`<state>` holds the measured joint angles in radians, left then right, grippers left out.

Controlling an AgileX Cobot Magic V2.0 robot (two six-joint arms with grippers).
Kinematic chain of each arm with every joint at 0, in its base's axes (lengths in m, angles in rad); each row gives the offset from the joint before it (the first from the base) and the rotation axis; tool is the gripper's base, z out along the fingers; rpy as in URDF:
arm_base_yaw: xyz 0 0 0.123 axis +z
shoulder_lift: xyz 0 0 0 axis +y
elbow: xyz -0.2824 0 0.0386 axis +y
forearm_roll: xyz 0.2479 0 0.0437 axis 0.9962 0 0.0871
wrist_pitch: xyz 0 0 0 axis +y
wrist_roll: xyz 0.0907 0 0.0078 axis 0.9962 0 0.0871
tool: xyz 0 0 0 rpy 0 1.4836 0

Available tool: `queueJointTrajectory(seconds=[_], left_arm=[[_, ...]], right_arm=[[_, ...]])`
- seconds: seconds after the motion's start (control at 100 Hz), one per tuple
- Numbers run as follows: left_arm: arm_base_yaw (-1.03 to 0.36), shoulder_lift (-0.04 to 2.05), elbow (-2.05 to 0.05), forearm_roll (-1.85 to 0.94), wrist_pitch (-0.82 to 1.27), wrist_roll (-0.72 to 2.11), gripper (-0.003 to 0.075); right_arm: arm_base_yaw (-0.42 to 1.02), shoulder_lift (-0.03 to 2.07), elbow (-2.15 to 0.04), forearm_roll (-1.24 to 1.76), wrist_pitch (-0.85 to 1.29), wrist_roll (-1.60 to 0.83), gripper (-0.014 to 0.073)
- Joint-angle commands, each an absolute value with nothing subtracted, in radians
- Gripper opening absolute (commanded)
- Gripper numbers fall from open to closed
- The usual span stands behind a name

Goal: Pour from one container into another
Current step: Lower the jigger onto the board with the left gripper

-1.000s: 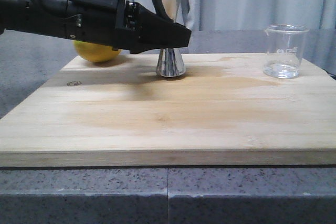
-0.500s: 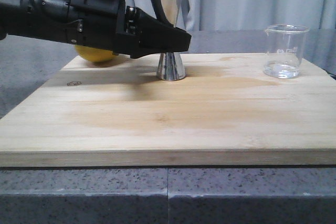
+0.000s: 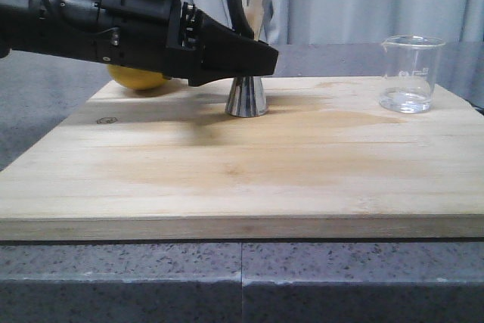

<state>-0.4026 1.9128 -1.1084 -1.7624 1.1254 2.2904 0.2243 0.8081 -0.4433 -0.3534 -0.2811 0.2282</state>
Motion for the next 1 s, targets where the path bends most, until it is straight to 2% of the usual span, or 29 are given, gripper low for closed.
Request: queueJointTrajectory(seconds=[0.0, 0.28, 0.69, 0.99], left_arm=[[-0.4, 1.869, -1.137, -1.815, 1.206, 2.291, 0.0348], [-0.398, 1.865, -1.137, -1.815, 1.2, 2.279, 0.0467], [-0.394, 1.799, -1.137, -1.713, 1.063, 2.162, 0.047], [-0.394, 1.742, -1.137, -1.592, 1.01, 2.037, 0.0518]], right_arm=[[0.218, 0.794, -0.469, -0.358, -0.349, 0.226, 0.0575], [0.218, 0.794, -0.469, -0.358, -0.349, 0.226, 0.0575], [0.218, 0.794, -0.469, -0.358, -0.349, 0.226, 0.0575], [0.218, 0.794, -0.469, -0.358, -0.349, 0.226, 0.0575]])
